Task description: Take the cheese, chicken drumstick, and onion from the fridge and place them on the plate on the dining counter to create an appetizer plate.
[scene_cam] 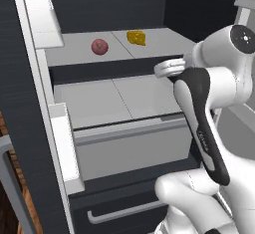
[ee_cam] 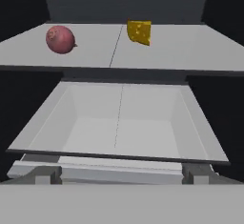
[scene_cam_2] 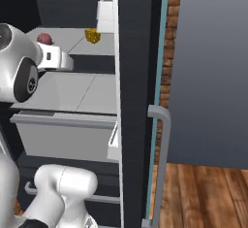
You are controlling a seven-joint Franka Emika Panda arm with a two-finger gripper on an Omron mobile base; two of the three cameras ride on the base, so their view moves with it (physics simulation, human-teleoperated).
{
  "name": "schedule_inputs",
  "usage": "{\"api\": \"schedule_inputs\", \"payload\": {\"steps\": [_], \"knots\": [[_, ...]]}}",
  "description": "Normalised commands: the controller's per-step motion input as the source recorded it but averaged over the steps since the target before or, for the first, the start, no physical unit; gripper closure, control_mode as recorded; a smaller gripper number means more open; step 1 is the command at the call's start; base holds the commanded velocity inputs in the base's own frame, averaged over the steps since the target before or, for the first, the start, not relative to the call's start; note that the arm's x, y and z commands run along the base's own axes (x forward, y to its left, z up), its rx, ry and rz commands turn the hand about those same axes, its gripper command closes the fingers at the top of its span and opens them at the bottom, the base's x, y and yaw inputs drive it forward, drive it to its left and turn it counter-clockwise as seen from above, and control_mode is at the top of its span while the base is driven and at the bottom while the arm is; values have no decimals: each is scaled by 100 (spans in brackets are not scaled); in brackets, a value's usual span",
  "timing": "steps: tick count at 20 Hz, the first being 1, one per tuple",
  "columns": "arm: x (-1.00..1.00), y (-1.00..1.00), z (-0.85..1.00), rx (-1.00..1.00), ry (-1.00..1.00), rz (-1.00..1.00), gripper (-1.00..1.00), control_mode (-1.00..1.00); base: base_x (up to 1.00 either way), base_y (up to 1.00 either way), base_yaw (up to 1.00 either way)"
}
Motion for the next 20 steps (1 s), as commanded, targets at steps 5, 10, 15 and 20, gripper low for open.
{"api": "schedule_inputs", "payload": {"steps": [5, 10, 15, 20], "knots": [[55, -6, 23, 0, 1, 0, -100, -100, 0, 0, 0], [83, 0, 4, 0, 9, 0, -100, -100, 0, 0, 0], [87, -3, 0, 0, 5, 0, -100, -100, 0, 0, 0], [68, -3, 3, 0, 6, 0, -100, -100, 0, 0, 0]]}}
